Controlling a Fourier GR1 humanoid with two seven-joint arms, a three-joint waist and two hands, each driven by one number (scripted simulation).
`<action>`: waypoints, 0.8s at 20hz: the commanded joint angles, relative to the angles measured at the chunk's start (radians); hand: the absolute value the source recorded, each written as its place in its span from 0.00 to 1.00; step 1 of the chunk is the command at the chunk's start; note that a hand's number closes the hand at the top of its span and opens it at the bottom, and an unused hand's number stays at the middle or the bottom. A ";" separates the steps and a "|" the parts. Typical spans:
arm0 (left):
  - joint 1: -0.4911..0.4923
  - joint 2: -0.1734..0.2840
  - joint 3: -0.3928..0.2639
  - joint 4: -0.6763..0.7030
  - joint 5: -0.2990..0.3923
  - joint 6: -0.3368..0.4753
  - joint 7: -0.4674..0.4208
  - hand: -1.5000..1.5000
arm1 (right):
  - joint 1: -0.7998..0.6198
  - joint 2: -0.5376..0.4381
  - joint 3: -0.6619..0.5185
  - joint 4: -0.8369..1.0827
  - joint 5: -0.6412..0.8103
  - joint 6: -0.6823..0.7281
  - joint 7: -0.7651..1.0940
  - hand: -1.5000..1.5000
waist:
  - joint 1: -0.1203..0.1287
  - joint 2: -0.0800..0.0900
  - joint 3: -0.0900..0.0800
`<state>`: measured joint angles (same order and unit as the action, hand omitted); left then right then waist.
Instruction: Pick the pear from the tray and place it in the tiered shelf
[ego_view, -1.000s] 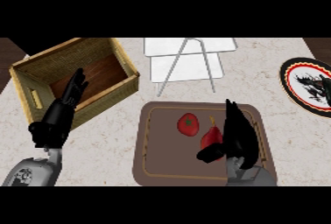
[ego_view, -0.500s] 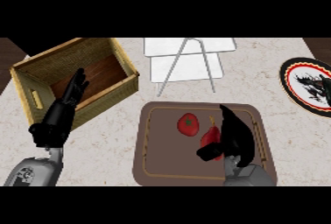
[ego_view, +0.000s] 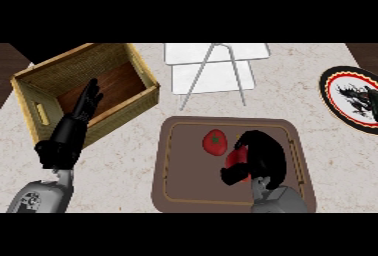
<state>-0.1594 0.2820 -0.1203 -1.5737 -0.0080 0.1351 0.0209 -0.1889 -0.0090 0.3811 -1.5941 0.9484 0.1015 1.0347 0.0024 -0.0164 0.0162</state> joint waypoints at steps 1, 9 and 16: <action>-0.041 -0.070 -0.045 0.111 0.013 -0.019 0.031 0.50 | -0.032 0.009 0.145 0.035 0.004 -0.045 0.077 1.00 | -0.004 0.020 -0.017; -0.045 -0.073 -0.075 0.094 0.005 -0.055 0.035 0.50 | -0.317 0.009 0.539 0.133 -0.179 -0.196 0.185 1.00 | 0.069 0.030 -0.017; -0.018 -0.094 -0.080 0.084 -0.020 -0.030 0.027 0.50 | -0.406 0.009 0.553 0.047 -0.194 -0.494 0.165 1.00 | 0.058 0.023 -0.016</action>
<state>-0.2031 0.2356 -0.1593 -1.5671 -0.0234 0.1019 0.0393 -0.5536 -0.0088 0.9039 -1.4978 0.7665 -0.1837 1.0854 0.0727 -0.0036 0.0112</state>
